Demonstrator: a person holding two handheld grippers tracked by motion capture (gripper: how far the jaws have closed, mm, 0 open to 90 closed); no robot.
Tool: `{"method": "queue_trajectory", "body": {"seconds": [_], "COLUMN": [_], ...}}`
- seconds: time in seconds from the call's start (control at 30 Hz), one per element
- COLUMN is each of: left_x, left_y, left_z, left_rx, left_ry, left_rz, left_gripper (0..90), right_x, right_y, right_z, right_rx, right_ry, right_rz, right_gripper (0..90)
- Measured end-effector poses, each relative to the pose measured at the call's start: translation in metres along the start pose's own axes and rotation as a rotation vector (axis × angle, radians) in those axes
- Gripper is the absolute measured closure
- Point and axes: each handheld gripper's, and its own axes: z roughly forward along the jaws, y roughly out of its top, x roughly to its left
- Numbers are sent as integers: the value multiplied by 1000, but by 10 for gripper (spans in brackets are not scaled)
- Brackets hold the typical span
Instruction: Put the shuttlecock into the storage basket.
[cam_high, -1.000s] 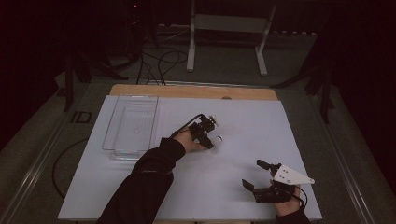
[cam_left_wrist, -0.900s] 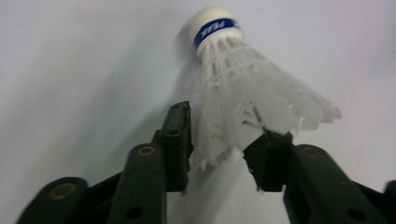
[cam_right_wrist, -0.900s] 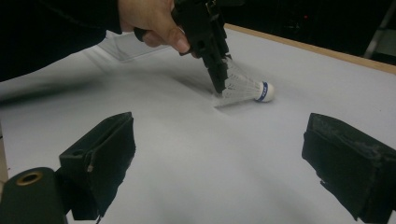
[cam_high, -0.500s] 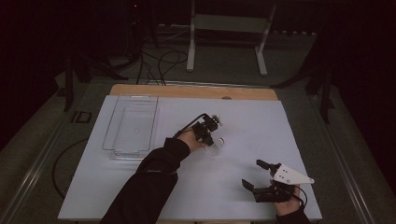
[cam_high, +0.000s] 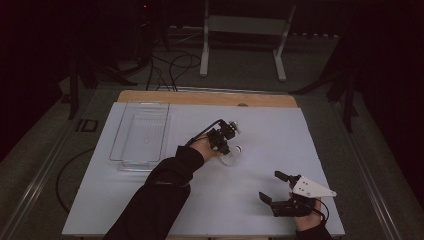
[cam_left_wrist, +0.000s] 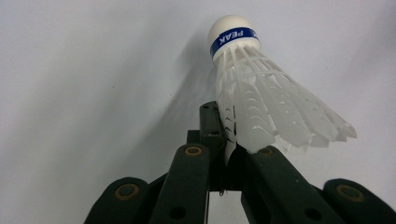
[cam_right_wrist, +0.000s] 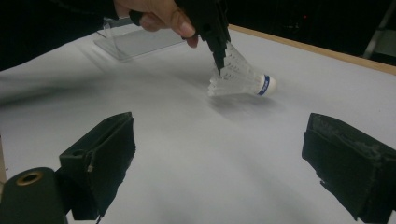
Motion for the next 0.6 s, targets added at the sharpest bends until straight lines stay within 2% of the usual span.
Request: {"method": "queue_trajectory", "body": {"seconds": [0.6], "left_x": [-7], "left_y": [2], "left_z": [-31], "left_rx": [-27], "left_ry": [37], "left_rz": [39], "left_gripper": [900], "right_x": [0], "right_y": [0], "right_z": [0], "right_rx": [0], "right_ry": [-2], "right_rz": [-3], "right_gripper": [94]}}
